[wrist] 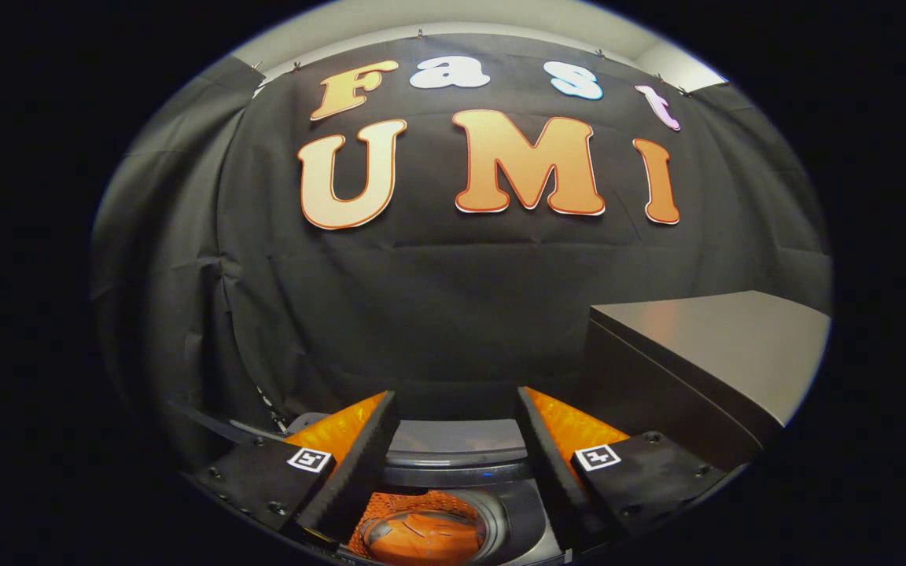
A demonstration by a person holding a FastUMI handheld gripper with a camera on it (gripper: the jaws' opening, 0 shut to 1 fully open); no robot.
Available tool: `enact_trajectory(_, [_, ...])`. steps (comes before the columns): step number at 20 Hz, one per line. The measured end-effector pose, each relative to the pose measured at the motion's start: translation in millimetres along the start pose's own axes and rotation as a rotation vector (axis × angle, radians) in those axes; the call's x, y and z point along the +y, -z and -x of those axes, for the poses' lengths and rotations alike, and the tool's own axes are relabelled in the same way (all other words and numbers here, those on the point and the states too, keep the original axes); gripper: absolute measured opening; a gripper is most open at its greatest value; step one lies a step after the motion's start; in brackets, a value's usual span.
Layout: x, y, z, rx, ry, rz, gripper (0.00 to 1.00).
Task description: Put the clothes into the washing machine and then close the washing machine lid.
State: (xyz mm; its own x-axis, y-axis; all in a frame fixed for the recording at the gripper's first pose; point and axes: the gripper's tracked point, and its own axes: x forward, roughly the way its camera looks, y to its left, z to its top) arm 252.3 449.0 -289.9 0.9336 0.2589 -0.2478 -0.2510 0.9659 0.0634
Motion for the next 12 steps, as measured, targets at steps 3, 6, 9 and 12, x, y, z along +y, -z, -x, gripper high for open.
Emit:
enact_trajectory(3, [-10.8,53.6,-1.5,0.151,0.03,-0.025,0.97])
enact_trajectory(6, [-20.3,79.1,0.4,0.19,0.065,-0.082,0.98])
enact_trajectory(9, [-17.7,79.8,3.6,0.194,0.059,-0.065,0.98])
enact_trajectory(12, [-7.7,62.6,3.9,0.175,0.033,-0.037,0.98])
